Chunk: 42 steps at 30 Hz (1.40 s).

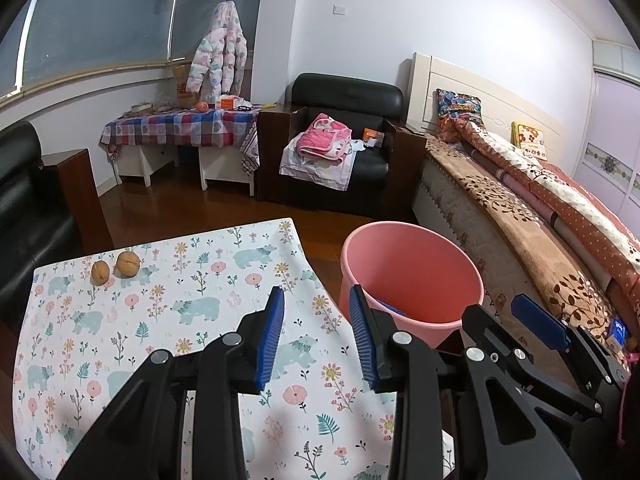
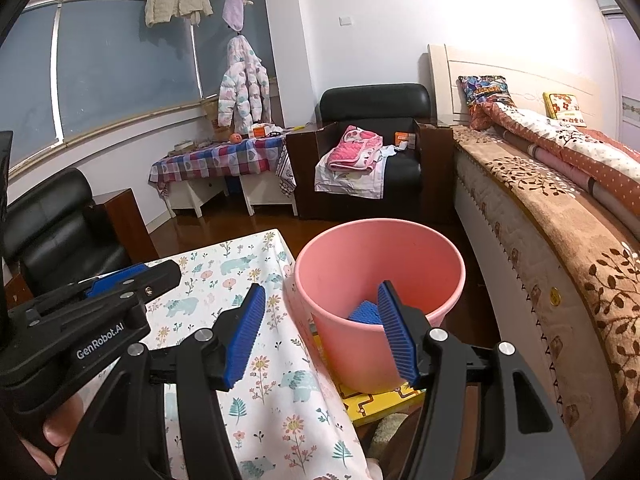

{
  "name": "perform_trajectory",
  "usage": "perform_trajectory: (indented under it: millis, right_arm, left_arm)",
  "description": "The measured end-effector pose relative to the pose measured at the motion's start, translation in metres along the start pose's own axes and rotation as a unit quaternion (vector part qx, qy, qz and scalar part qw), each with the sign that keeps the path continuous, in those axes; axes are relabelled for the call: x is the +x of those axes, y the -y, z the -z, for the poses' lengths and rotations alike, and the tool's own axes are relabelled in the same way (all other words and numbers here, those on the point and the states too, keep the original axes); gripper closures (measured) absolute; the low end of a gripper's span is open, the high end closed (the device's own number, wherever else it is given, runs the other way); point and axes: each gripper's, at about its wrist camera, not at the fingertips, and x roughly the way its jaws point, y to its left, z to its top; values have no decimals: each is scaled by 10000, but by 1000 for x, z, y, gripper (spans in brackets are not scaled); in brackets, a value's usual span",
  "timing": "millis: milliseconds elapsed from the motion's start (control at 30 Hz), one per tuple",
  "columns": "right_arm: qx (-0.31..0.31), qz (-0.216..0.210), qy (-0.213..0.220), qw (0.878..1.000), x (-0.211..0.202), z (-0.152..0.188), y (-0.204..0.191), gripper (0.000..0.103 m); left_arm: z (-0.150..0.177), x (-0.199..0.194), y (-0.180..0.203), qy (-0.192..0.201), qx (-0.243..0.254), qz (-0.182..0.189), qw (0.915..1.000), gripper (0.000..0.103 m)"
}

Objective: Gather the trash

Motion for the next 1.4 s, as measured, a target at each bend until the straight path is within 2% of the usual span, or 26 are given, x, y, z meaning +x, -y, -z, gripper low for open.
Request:
perform_trajectory:
  millis: [1400]
  right_arm:
    - [134, -3, -124, 9998, 8, 8, 6, 44]
  left_arm:
    - [7, 7, 1, -98, -3, 27, 9999, 70]
